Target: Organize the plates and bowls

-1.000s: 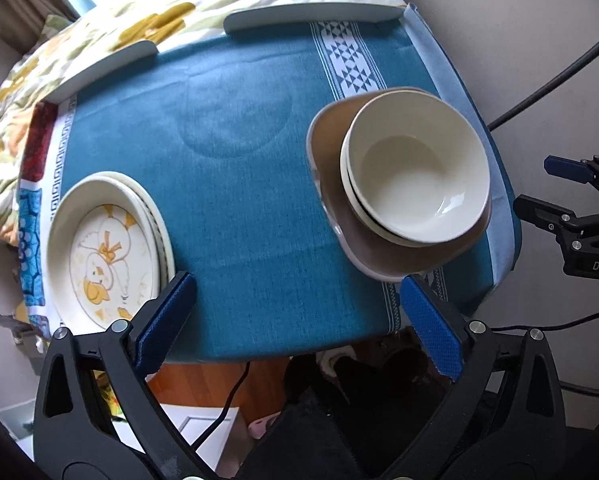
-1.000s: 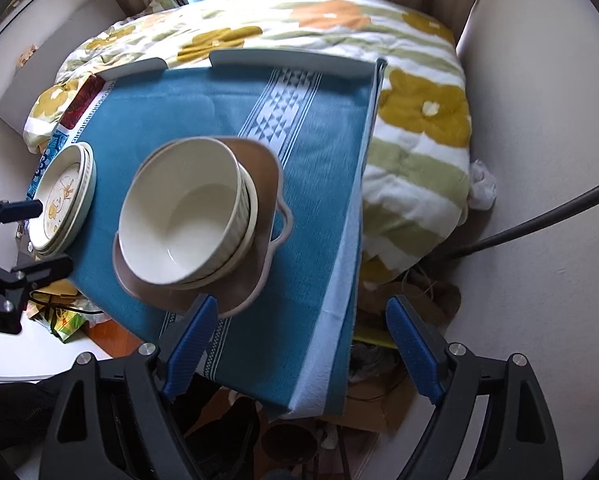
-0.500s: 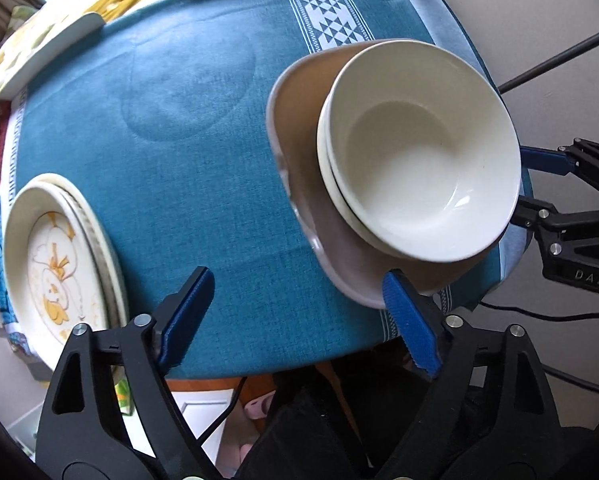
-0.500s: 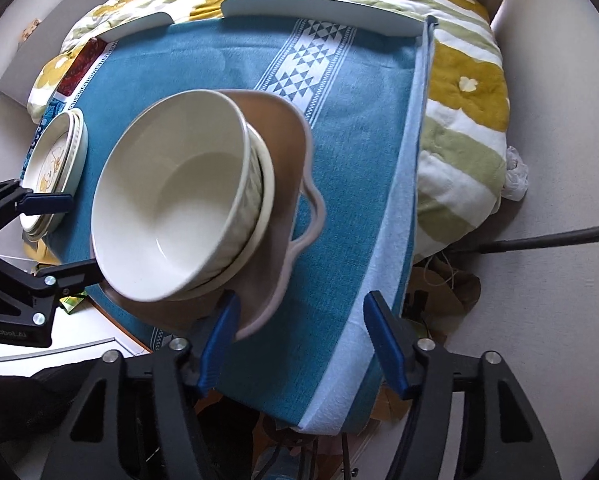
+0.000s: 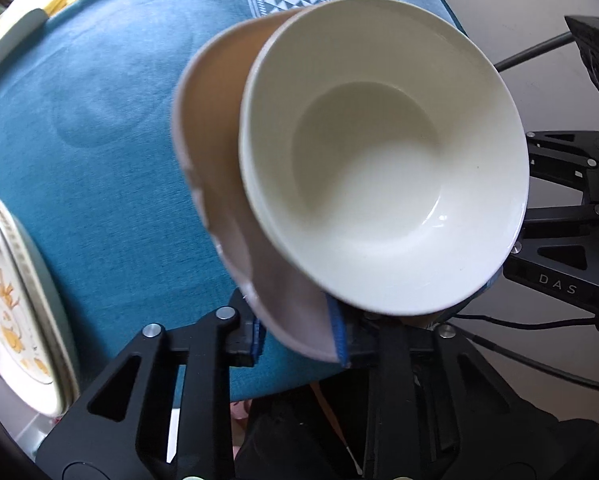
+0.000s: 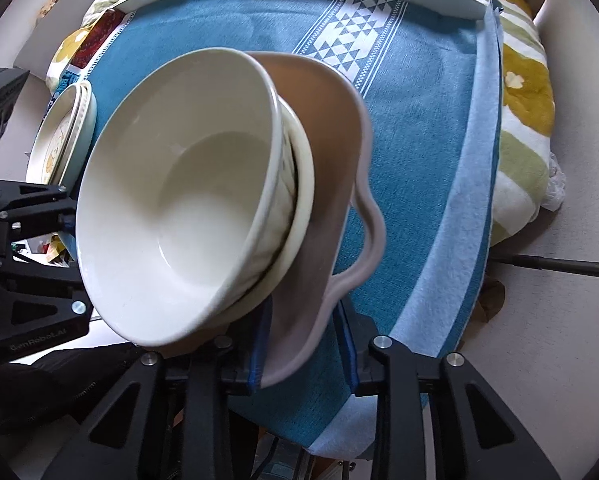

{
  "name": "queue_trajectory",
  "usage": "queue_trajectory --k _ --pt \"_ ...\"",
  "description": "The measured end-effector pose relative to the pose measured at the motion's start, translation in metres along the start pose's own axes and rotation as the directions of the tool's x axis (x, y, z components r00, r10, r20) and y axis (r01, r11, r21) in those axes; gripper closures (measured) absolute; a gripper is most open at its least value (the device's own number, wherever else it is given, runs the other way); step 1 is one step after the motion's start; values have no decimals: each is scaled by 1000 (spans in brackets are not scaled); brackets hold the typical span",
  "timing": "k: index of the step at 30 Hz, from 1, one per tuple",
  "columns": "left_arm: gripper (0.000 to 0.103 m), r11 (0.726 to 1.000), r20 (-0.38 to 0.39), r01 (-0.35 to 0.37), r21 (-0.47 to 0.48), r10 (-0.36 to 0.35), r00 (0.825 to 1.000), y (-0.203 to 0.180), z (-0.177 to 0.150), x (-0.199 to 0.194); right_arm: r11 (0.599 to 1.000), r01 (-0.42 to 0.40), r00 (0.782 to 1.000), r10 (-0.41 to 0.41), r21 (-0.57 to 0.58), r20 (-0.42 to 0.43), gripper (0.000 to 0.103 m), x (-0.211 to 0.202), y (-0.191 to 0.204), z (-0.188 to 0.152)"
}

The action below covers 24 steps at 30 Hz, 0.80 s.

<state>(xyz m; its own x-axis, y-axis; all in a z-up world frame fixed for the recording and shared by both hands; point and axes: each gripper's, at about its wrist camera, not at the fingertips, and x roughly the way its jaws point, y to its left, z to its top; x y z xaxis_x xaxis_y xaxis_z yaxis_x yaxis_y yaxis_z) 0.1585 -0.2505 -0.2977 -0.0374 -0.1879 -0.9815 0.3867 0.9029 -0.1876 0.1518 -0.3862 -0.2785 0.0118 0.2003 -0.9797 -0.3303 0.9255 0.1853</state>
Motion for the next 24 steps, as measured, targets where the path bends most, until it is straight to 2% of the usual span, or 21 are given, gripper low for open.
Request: queue_trajectory --k 4,8,13,18,24 --pt "81 1000 26 -12 19 11 1000 -4 -3 2 998 -42 999 43 -57 22 83 3 6 -3" --pt "81 998 55 -42 42 40 998 -8 -6 3 996 -19 999 23 -86 45 83 6 12 -6" --pt "81 997 97 -77 32 74 993 -12 -15 -1 996 -28 997 34 -83 76 83 3 17 -12" --pt "81 995 136 -97 7 96 986 -6 -25 -18 994 -19 994 30 -105 108 83 -4 24 -14" --pt "81 993 179 -118 -16 119 977 9 -43 -53 987 2 991 20 -159 134 83 -25 53 -3"
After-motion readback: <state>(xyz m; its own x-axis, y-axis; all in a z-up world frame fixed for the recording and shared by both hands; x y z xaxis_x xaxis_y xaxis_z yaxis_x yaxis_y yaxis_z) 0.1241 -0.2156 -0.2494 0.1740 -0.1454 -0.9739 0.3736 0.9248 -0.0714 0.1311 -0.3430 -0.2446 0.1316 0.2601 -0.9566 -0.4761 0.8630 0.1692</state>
